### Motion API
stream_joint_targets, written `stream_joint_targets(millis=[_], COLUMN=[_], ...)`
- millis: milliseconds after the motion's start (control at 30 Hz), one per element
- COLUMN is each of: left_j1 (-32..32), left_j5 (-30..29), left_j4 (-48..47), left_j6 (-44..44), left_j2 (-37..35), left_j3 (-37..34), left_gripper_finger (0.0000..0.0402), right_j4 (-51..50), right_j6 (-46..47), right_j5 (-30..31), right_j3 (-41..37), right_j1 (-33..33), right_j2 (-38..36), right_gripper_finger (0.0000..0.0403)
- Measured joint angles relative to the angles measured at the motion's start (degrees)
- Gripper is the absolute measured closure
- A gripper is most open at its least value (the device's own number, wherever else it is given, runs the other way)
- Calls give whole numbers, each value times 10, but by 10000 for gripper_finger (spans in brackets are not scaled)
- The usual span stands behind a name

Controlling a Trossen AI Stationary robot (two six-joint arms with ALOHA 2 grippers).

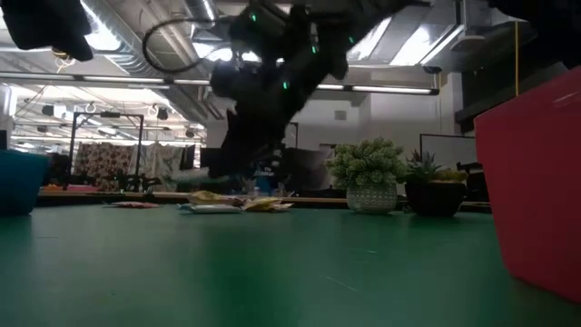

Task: Sort candy
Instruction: Put the blue chocolate into the red bin

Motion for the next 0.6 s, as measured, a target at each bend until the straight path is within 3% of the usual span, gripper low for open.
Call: stream_joint_targets(millis=[300, 600], left_j1=[-13, -13], left_j5=[0, 0], left_j4=[10, 10], left_j6=[0, 1], left_j2=[0, 0], left_j3=[0, 0], left_gripper_finger=[269, 269], right_j4=[-260, -421], right_j6=[0, 53], right_j5=[-9, -9], right_j3=[150, 256], right_j1=[37, 119], right_j2=[-1, -2], right_gripper_finger=[267, 267])
